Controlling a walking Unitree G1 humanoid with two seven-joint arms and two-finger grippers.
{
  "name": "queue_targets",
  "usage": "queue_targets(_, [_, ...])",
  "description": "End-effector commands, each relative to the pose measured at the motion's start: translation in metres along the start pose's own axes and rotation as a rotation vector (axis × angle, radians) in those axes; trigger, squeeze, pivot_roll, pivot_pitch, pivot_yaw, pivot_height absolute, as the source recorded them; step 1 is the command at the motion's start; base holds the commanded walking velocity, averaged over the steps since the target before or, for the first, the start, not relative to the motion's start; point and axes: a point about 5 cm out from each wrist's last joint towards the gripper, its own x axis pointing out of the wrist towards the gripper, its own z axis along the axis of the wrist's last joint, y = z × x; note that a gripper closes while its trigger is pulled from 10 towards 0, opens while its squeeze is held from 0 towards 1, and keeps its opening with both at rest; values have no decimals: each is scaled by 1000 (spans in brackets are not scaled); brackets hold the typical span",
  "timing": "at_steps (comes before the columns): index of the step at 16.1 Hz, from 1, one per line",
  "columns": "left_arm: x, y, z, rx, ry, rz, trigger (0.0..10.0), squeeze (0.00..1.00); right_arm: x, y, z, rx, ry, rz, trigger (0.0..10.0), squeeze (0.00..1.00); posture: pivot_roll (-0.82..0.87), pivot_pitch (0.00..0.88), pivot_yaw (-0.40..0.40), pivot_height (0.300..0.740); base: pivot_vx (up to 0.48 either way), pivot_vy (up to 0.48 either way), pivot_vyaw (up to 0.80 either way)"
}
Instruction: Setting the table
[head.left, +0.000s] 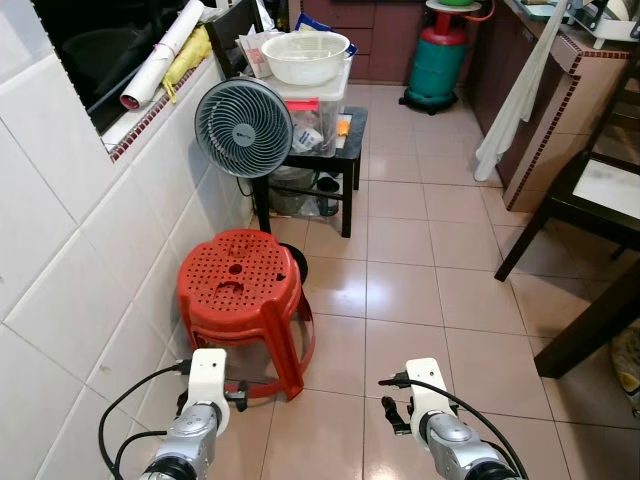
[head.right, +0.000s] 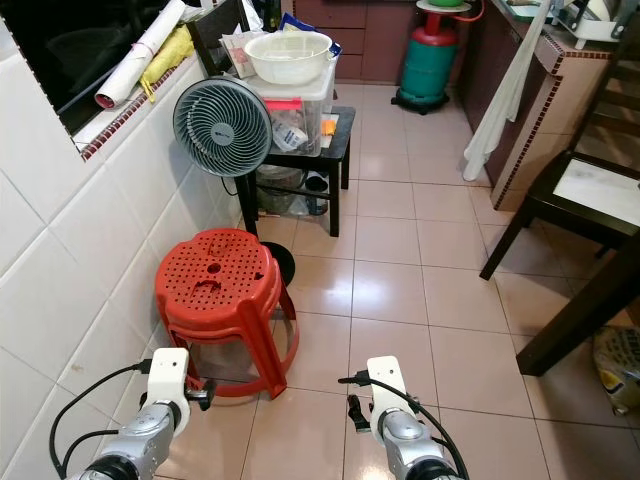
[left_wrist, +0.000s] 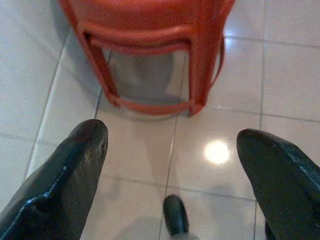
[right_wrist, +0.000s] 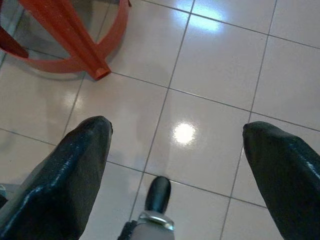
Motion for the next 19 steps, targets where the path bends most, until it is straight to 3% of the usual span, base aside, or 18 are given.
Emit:
queue_targets(1, [1,7,13,16,-66,13,10000,0,1,-2,10,-14,-41,4,10000,0,-96,75,37,740,0,0,0])
queue_targets(2, [2,8,19,19,-95,9,10000,0,1,-2,16,-20,-62,11,10000,0,-98,77,36,740,0,0,0])
queue_targets(5, [-1,8,59,29,-354,-35,10000,0,1,-19,50,-6,-212,10,10000,0,-108,76,51,740,0,0,0])
queue_targets(8, [-14,6,63,96,-500,-107,10000,0,-8,-34,62,13,-379,-19,10000,0,-137,82,43,740,0,0,0])
queue_targets(12, [-43,16,55,123,-587,-131,10000,0,-30,-53,49,5,-493,-66,10000,0,-144,98,1,740,0,0,0])
queue_targets(14, [-59,17,50,141,-621,-137,10000,0,-48,-63,46,-51,-563,-88,10000,0,-148,77,11,740,0,0,0])
queue_targets(15, [-60,23,40,52,-579,-73,10000,0,-56,-66,43,-64,-590,-107,10000,0,-158,48,18,740,0,0,0])
queue_targets(16, [-58,26,36,31,-565,-46,10000,0,-58,-67,41,-76,-602,-118,10000,0,-162,22,20,740,0,0,0])
queue_targets(18, [-57,27,37,16,-567,-12,10000,0,-61,-70,35,-35,-593,-154,10000,0,-161,0,17,740,0,0,0])
queue_targets(19, [-56,28,43,39,-586,2,10000,0,-63,-73,37,30,-596,-181,10000,0,-169,0,22,740,0,0,0])
